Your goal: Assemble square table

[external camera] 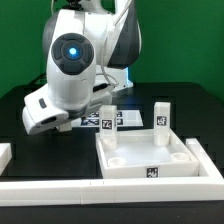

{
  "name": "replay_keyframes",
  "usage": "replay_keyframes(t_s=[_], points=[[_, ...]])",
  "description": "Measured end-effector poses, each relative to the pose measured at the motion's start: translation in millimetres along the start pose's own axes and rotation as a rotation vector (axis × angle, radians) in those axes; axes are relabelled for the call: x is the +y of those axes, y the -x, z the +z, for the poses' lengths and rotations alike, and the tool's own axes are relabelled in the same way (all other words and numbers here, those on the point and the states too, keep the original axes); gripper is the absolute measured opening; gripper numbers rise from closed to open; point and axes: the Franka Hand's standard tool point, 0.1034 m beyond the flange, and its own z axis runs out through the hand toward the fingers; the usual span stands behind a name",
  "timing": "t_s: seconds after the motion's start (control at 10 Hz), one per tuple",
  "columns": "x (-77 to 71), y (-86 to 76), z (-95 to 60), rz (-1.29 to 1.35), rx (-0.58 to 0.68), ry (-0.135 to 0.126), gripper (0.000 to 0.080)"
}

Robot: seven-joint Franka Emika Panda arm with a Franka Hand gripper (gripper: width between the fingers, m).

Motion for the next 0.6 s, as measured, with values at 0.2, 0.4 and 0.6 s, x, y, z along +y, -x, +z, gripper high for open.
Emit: replay_keyframes(t_s=[0.2, 0.4, 0.6], points=[[1.8, -0.5, -1.3, -0.026, -0.012, 0.063, 0.0648], [1.0, -0.7, -0.2, -0.028, -0.012, 0.058, 0.0648], [1.1, -0.1, -0.1, -0.026, -0.019, 0.067, 0.0648]])
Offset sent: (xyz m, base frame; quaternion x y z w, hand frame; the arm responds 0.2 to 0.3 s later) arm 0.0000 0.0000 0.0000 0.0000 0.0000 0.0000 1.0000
